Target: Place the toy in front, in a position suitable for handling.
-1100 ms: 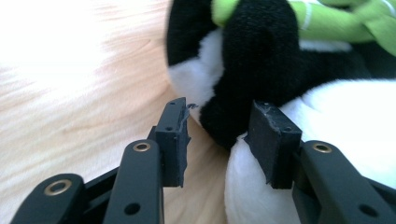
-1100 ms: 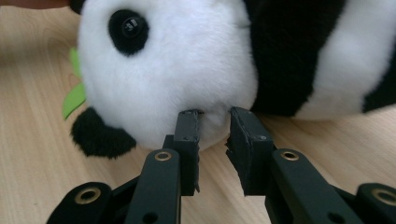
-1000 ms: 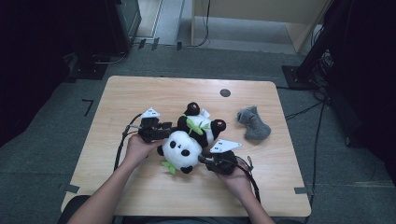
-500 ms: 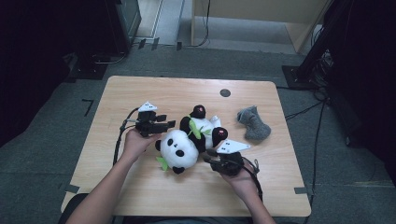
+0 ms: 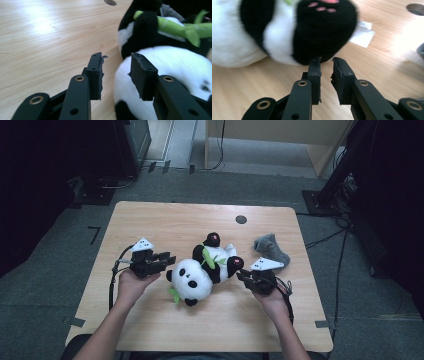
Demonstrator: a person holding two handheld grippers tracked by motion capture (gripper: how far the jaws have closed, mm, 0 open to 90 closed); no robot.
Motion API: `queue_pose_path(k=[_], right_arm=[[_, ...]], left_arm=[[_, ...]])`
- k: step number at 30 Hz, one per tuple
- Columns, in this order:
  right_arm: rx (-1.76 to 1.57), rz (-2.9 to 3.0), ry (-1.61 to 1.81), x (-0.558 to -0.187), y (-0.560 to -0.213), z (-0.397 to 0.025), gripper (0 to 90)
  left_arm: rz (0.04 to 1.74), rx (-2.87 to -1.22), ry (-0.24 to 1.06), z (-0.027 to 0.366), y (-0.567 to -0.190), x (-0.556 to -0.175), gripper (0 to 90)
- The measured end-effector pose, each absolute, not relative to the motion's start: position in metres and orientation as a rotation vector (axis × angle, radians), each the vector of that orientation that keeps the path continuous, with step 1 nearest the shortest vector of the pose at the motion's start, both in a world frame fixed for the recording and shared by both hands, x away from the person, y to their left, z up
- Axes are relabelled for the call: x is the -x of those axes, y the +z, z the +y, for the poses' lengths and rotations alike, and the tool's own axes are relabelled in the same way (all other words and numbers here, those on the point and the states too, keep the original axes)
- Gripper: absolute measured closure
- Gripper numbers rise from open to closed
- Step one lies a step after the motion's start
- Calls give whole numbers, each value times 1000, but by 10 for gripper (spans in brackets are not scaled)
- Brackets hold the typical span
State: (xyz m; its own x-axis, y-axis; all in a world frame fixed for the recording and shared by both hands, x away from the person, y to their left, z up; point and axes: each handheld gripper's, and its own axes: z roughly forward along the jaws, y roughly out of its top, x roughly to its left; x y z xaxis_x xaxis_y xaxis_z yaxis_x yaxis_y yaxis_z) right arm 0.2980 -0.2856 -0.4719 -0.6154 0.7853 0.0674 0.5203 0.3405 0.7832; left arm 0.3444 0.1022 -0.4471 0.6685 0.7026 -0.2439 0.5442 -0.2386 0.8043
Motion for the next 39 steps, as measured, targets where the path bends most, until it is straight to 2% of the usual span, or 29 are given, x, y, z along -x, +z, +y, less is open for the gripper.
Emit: queue_pose_path(k=[6, 14, 18, 25, 39], right_arm=[[-1202, 2256, 1154, -317, -473, -292, 774], [-1234, 2182, 1218, -341, -476, -295, 759], [-1234, 2206, 1245, -350, -479, -291, 743], [-1239, 2253, 1268, -348, -479, -290, 768], [-1194, 2300, 1236, -307, -479, -282, 742]], left_arm=[[971, -1919, 218, 106, -446, -317, 657], [959, -1932, 166, 101, -456, -292, 628], [944, -1956, 154, 91, -466, -287, 569], [922, -1932, 182, 94, -473, -299, 517], [982, -1901, 181, 108, -472, -352, 471]])
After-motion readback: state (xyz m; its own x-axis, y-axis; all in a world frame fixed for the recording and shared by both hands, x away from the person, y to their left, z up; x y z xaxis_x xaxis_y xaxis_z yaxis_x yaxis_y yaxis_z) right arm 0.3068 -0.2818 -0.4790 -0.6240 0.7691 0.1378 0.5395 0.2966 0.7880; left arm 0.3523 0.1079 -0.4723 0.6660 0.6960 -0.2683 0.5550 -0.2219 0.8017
